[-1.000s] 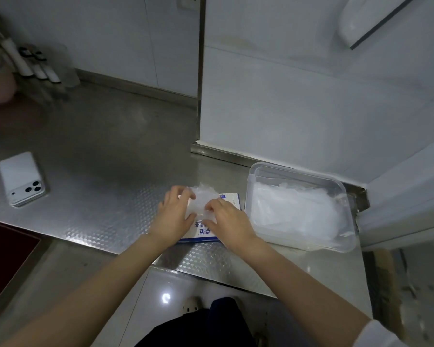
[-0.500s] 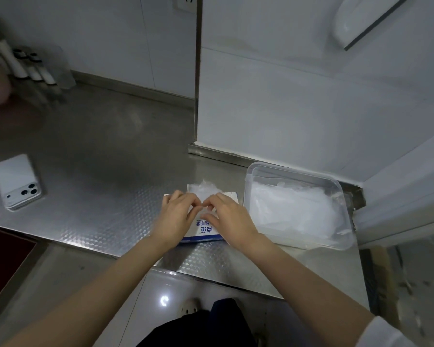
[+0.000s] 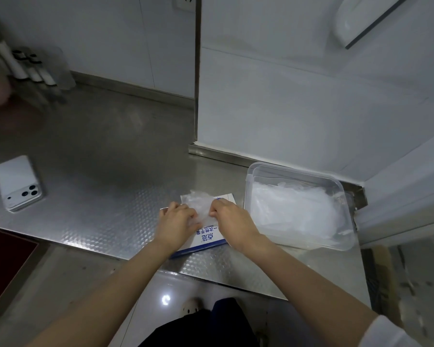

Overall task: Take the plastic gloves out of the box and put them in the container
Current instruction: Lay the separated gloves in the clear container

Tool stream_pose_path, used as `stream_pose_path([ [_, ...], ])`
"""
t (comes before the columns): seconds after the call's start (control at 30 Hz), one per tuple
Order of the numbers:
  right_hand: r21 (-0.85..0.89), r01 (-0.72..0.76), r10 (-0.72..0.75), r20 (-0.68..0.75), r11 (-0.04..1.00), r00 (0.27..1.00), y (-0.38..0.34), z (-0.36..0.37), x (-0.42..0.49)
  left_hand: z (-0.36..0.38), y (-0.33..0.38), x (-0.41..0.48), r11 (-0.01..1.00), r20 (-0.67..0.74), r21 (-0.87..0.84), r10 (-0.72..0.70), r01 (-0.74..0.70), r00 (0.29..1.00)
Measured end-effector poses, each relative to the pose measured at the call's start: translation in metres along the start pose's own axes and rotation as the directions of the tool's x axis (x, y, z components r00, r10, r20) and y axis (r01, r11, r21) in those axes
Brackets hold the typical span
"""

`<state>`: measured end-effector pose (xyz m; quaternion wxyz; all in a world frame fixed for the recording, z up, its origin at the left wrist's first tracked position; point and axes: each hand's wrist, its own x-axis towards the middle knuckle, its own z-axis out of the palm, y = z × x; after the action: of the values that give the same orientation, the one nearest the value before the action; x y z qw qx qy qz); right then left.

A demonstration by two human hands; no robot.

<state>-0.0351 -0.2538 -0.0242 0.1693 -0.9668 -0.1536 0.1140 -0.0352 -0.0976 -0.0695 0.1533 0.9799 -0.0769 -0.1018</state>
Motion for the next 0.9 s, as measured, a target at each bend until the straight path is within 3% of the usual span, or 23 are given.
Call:
stream_pose_path([
  [0.27, 0.028, -0.120, 0.122, -0.117, 0.992, 0.986, 0.005, -0.015, 0.003, -0.004, 0.002, 0.004, 0.999, 0.050, 0.010, -0.047, 0.047, 0.998],
  [0.37, 0.010, -0.021, 0.022, -0.136, 1.000, 0.991, 0.004, -0.017, 0.002, -0.001, 0.000, 0.002, 0.997, 0.065, 0.070, -0.027, 0.022, 0.998],
  [0.47, -0.018, 0.120, -0.121, -0.126, 0.993, 0.985, -0.003, -0.014, -0.002, -0.003, -0.002, 0.003, 1.000, 0.109, 0.021, -0.002, 0.000, 0.994],
  [0.63, -0.153, 0.032, -0.033, -0.002, 0.988, 0.999, -0.008, -0.005, 0.007, -0.009, -0.010, 0.005, 0.977, 0.240, -0.213, 0.073, -0.021, 0.968],
  [0.73, -0.175, 0.032, -0.028, 0.025, 0.984, 0.999, -0.006, -0.004, 0.007, -0.008, -0.013, 0.006, 0.896, 0.141, -0.444, 0.069, 0.000, 0.988],
  [0.9, -0.095, 0.017, -0.014, 0.032, 0.995, 0.999, -0.004, -0.007, 0.001, -0.010, -0.004, 0.001, 0.798, 0.065, -0.602, 0.089, -0.032, 0.994],
])
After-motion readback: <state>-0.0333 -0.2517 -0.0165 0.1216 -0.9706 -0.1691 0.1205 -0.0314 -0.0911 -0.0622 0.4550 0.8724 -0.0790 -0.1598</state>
